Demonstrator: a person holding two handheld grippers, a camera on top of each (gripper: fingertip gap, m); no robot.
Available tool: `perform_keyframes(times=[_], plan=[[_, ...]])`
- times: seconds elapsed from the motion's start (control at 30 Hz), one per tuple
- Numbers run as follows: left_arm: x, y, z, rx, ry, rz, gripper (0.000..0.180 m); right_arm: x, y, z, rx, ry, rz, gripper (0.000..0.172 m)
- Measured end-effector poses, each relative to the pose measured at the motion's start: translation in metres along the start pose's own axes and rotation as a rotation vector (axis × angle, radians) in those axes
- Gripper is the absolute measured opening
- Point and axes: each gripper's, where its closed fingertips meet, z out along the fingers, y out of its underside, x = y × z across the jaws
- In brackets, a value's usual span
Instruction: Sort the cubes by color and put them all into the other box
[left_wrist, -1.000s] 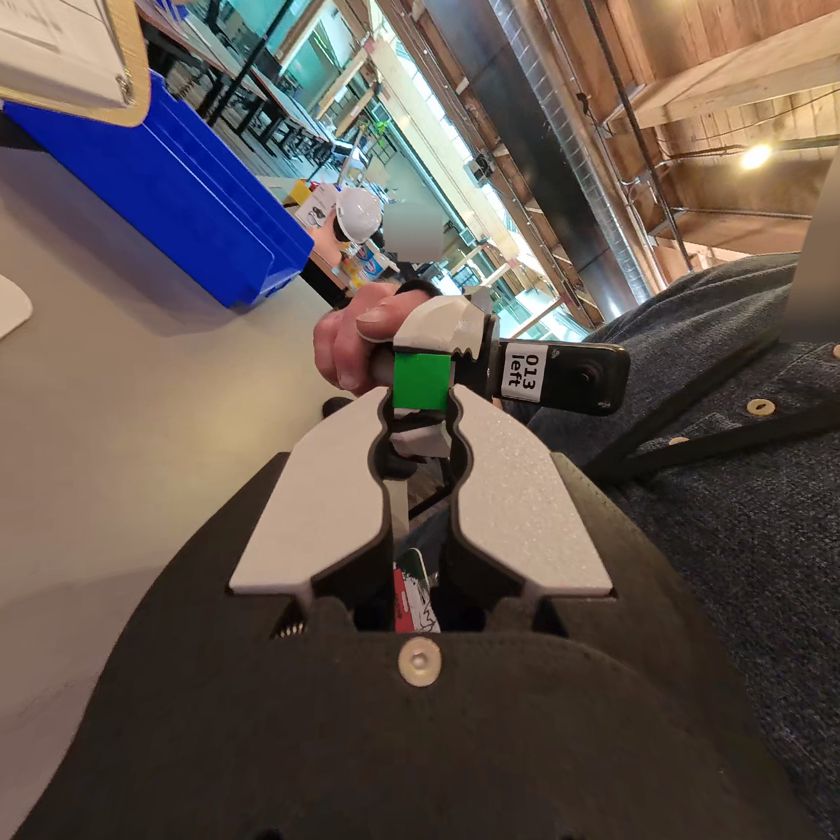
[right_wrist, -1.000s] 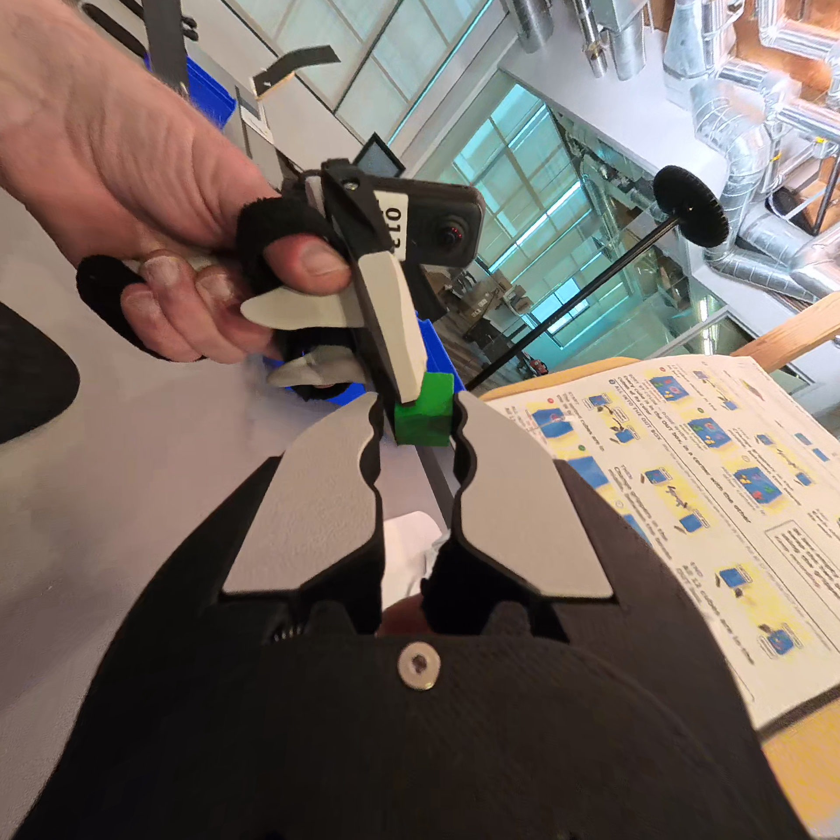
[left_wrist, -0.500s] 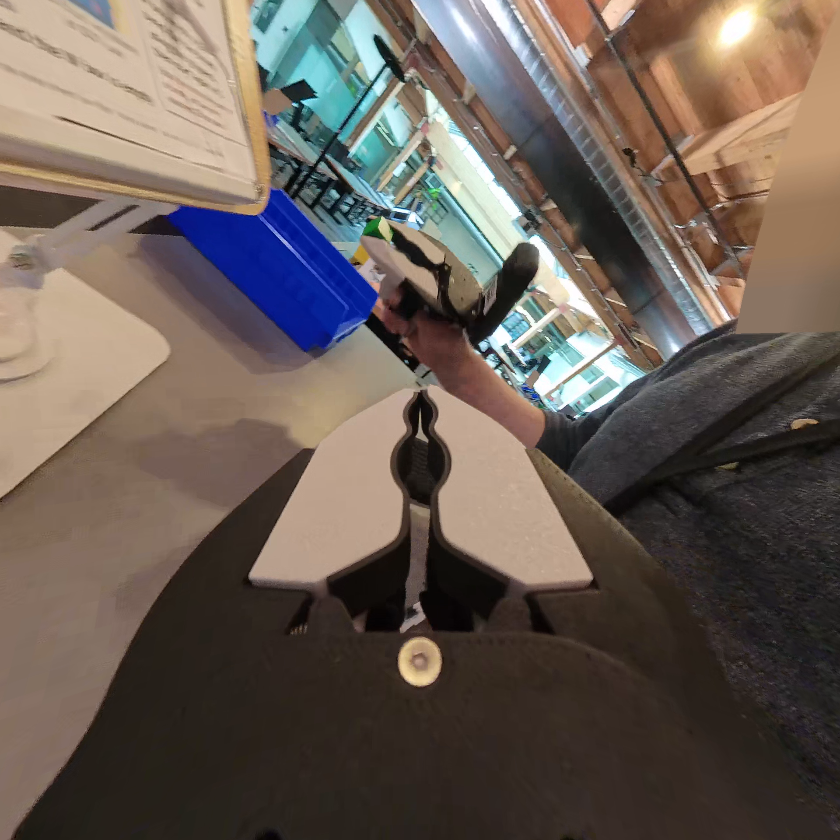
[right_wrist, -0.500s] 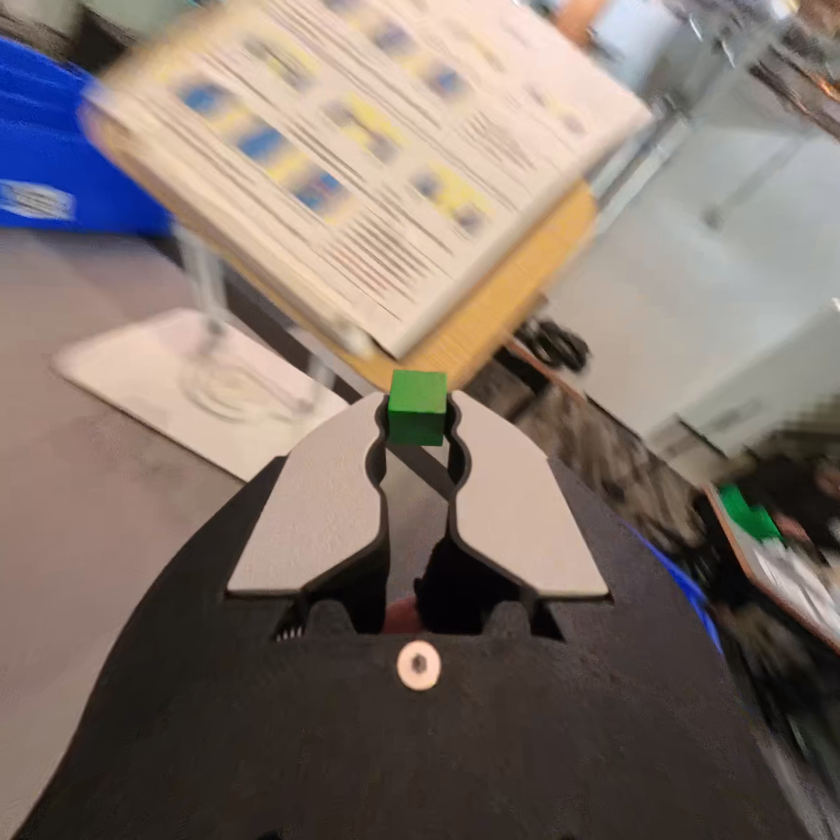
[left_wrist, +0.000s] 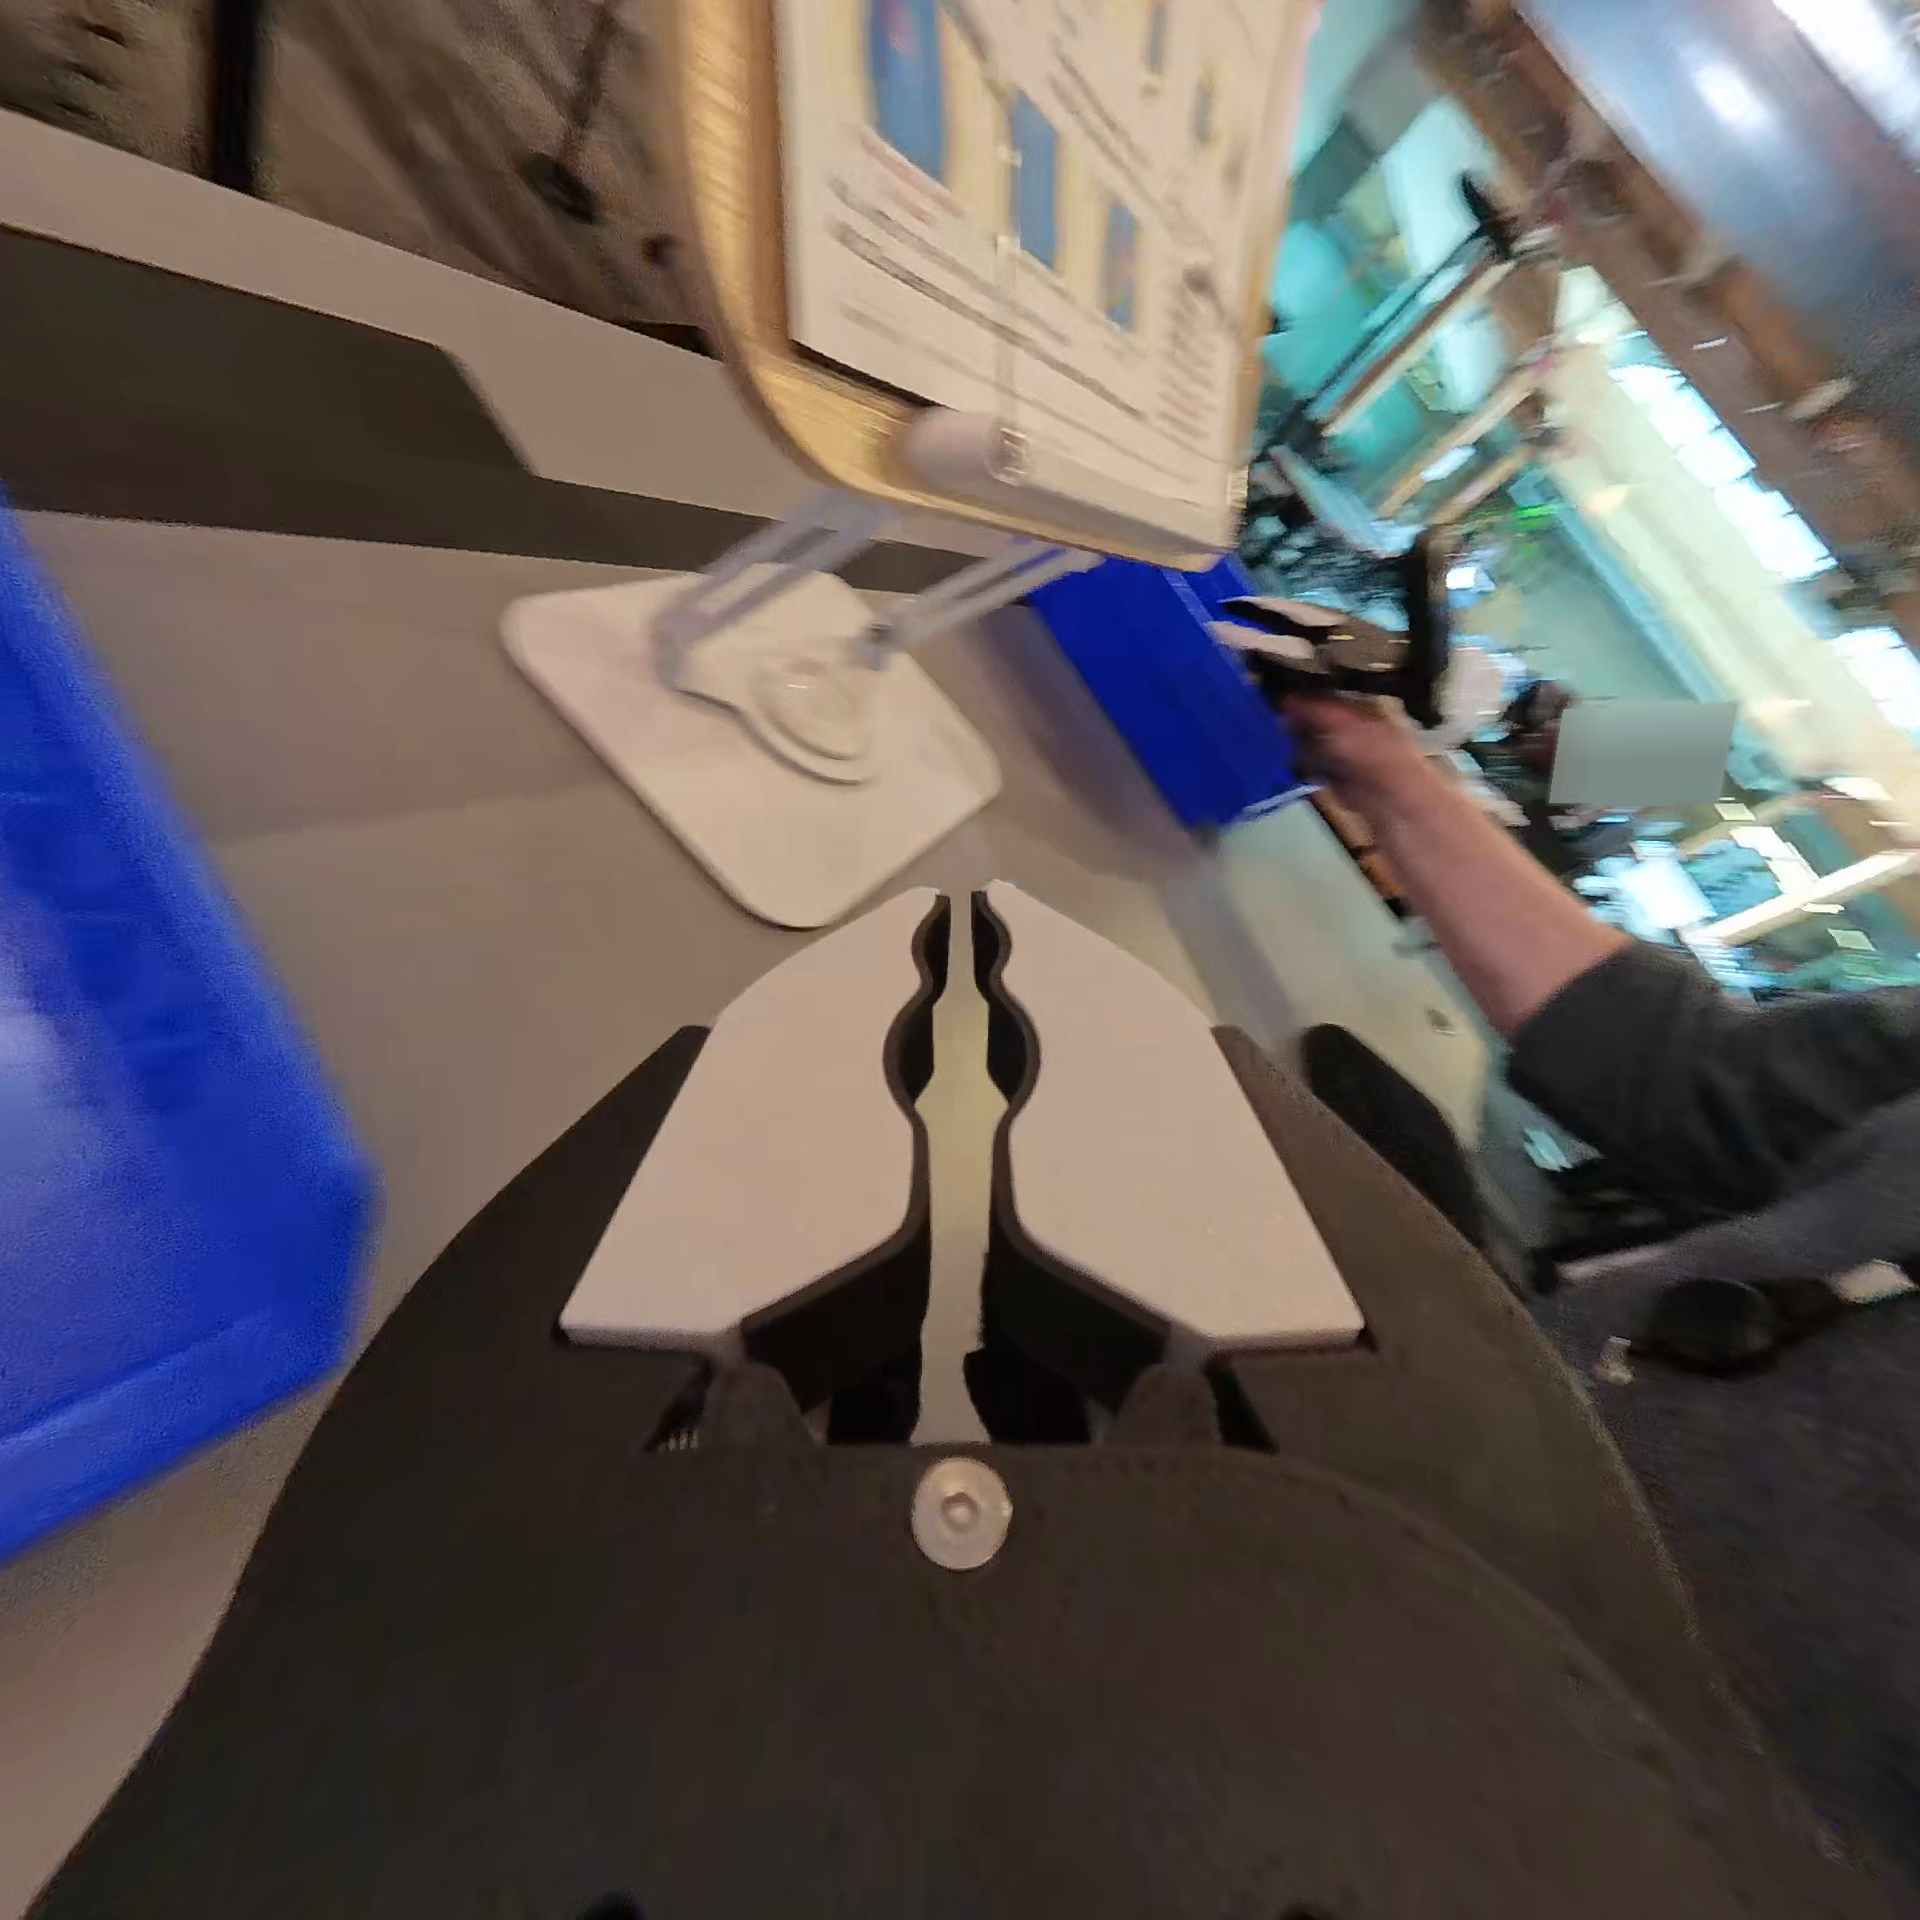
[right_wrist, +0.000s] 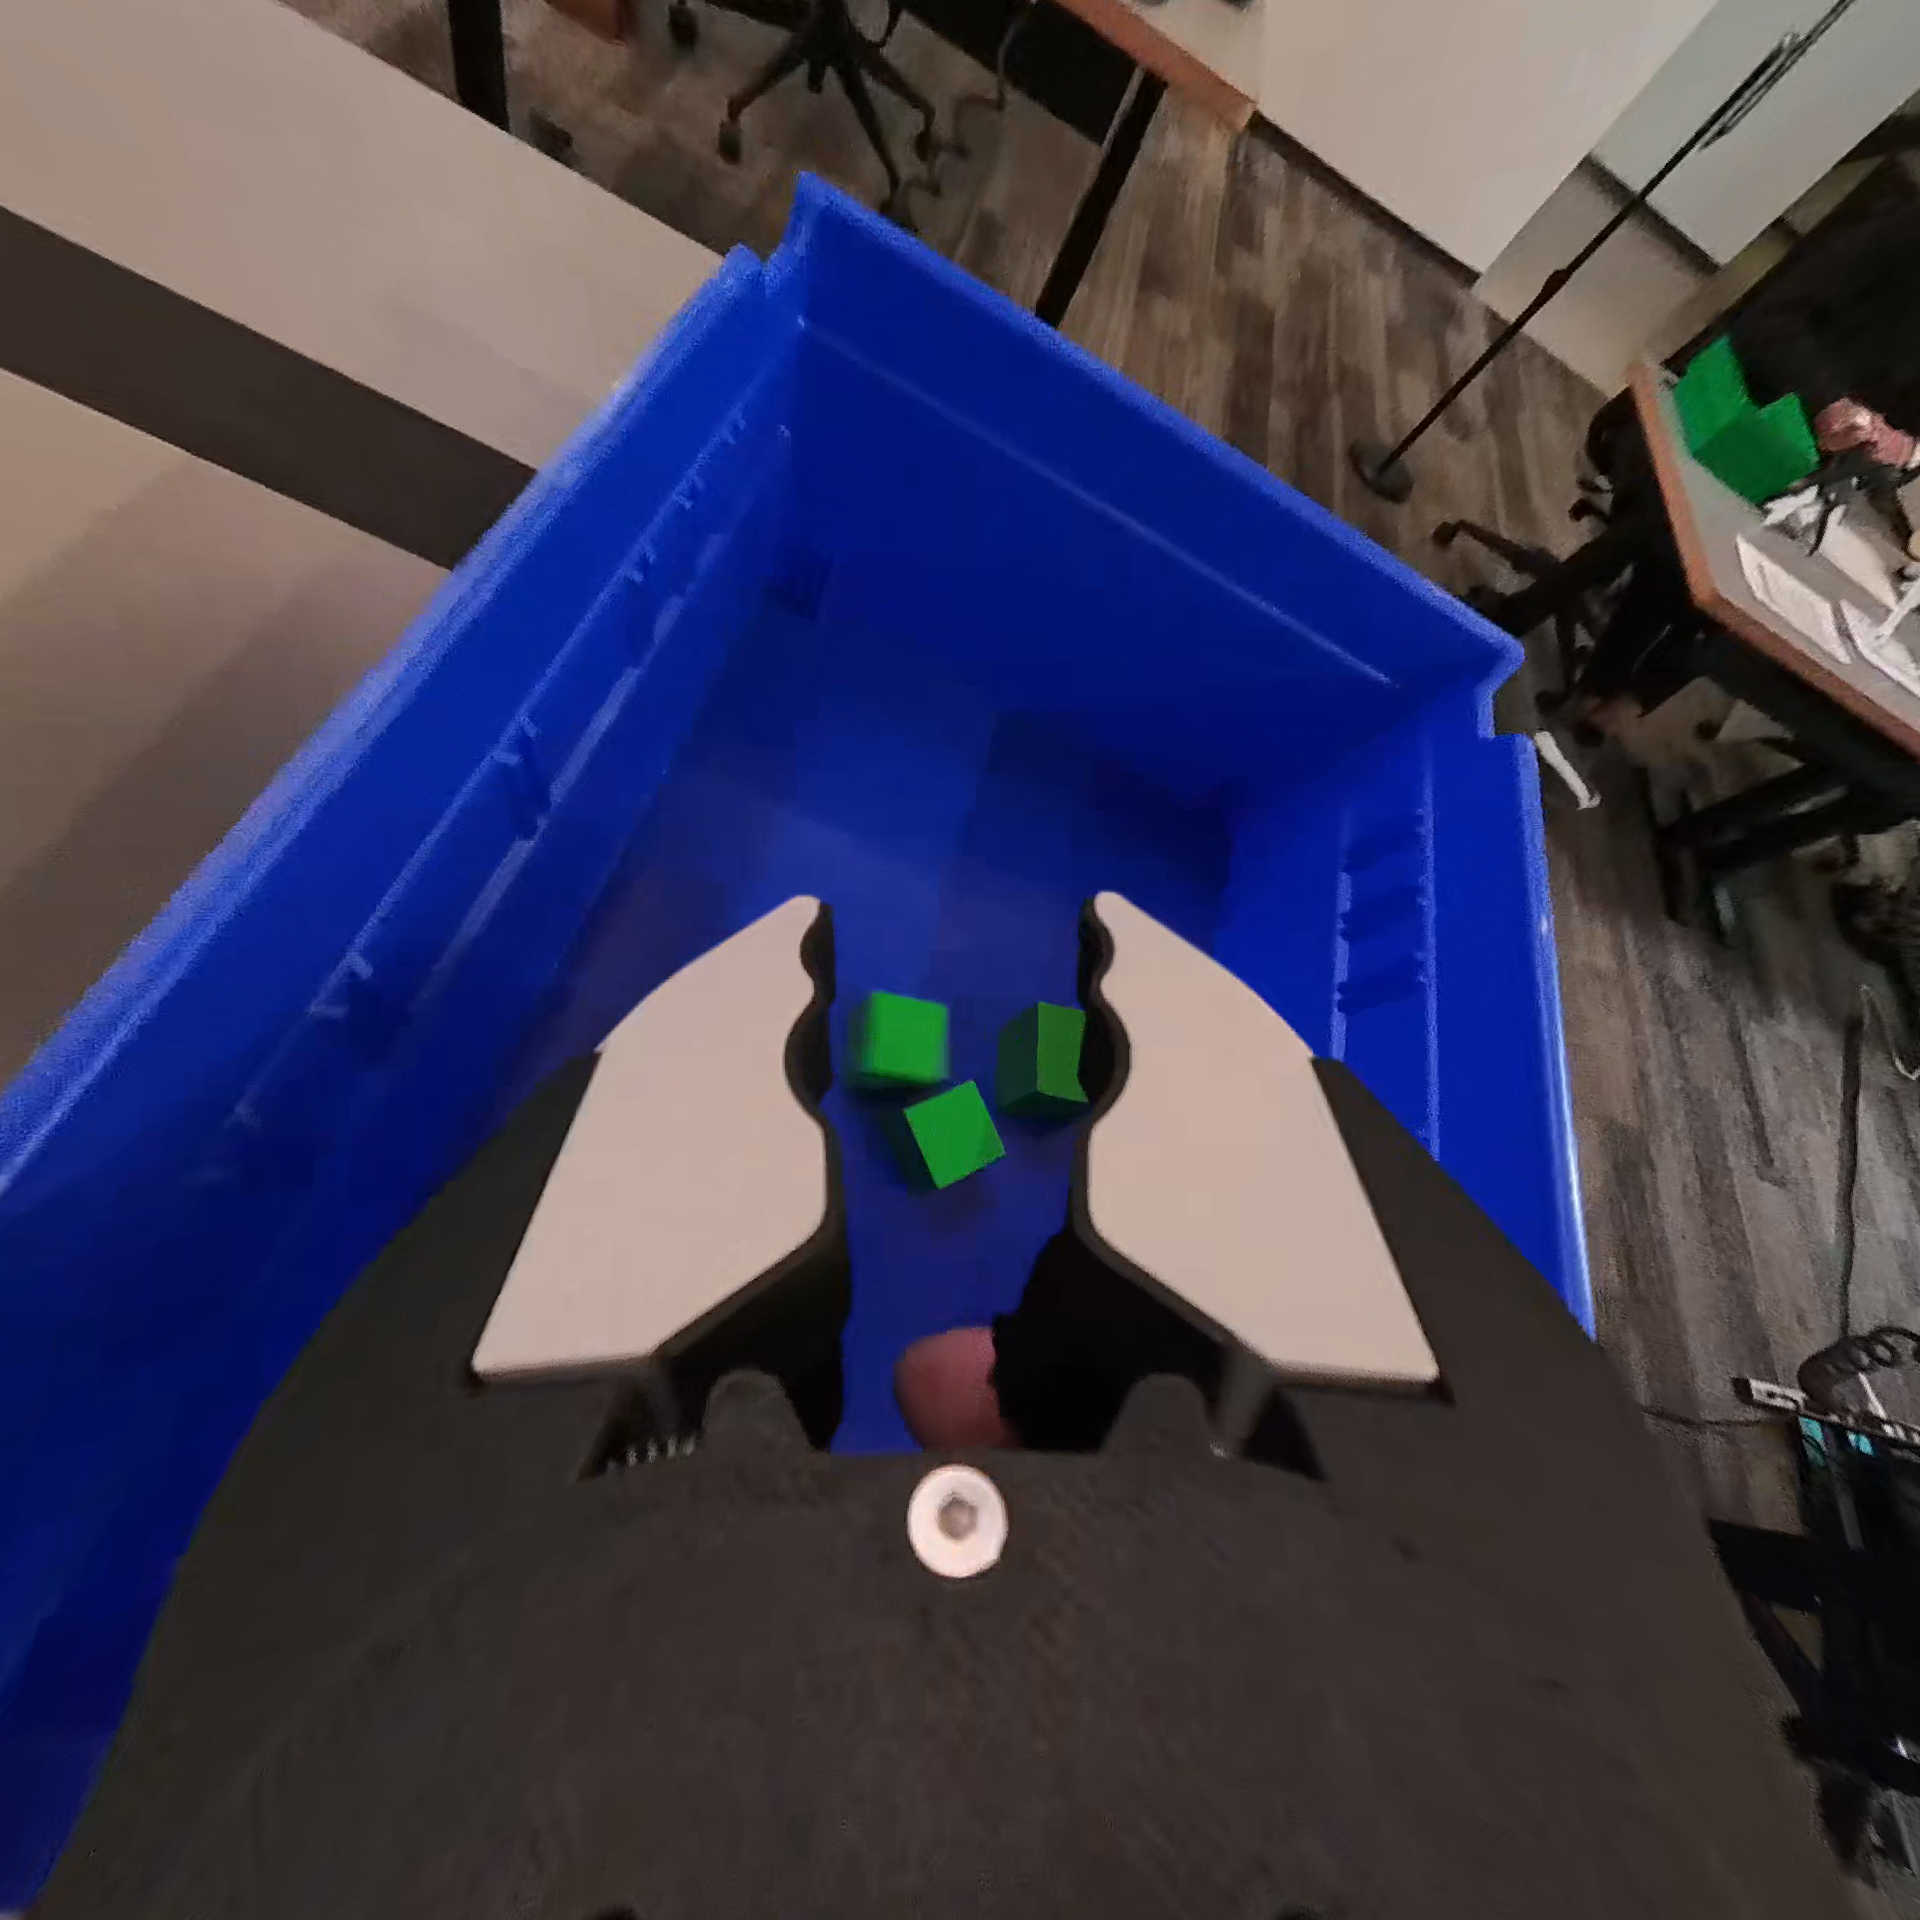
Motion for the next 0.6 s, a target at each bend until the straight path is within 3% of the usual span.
perform_keyframes(times=[0.13,0.27,0.4,0.6], plan=[[-0.062,-0.035,-0.035,-0.012,-0.312,0.161,0.012,0.000,-0.014,-0.010,0.055,0.048,-0.017,0.042],[-0.145,-0.063,-0.065,-0.184,-0.660,0.349,0.035,-0.011,-0.026,-0.030,0.109,0.056,-0.010,0.036],[-0.193,-0.076,-0.059,-0.311,-0.671,0.281,0.045,-0.028,-0.031,-0.048,0.138,0.049,-0.024,0.033],[-0.275,-0.066,-0.064,-0.577,-0.841,0.312,0.053,-0.053,-0.037,-0.069,0.171,0.023,-0.055,0.032]])
